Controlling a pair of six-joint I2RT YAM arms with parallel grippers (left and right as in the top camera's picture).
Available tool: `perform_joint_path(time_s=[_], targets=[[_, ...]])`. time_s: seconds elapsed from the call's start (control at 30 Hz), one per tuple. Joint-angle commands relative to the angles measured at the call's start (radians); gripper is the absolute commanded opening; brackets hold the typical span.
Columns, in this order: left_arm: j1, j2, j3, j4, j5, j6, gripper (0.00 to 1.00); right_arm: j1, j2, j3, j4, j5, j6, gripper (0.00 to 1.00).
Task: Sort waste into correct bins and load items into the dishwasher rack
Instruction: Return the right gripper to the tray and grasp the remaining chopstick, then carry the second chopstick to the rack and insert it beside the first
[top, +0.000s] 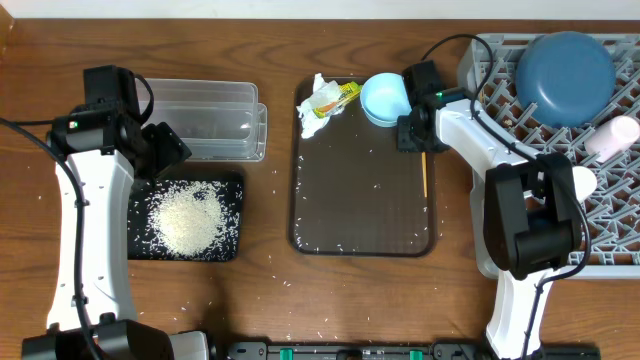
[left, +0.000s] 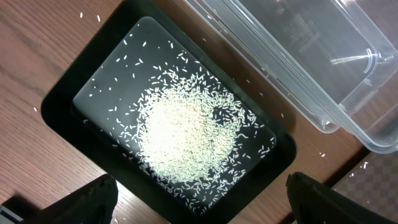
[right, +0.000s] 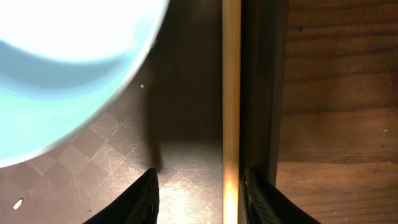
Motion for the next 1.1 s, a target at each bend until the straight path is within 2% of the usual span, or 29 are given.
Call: perform_joint_path(time_s=[0.0,0.1,0.27,0.37,0.47,0.77,1.07], targets=[[0.002,-0.014,-0.002,0.0,-0.001,-0.005,0.9,-0.018,0.008,-0.005,-0.001,0.019,-0.008,0.41],[0.002,-0.014,-0.002,0.0,-0.001,-0.005,0.9,-0.017,0.008,-0.01,0.003,0.01,-0.008,0.4],[0.002,-0.014,-0.002,0.0,-0.001,-0.005,0.9,-0.017,0.008,-0.054,0.041,-0.026,-0.007,0.31],[0.002,-0.014,-0.002,0.0,-0.001,-0.005,0.9,-0.017,0.008,-0.087,0.059,-0.026,0.007,0.19],[0.002,-0.014,-0.002,0.0,-0.001,-0.005,0.9,-0.017,0.008,-0.092,0.054,-0.033,0.014,0.02],[0.002,-0.014,-0.002,0.0,-0.001,-0.005,0.9,-0.034,-0.094,-0.011,-0.019,-0.063,-0.021,0.01],[0.002,-0.014,-0.002,0.0,-0.001,-0.005,0.9,-0.13,-0.337,0.108,-0.095,0.008,-0.137,0.01]])
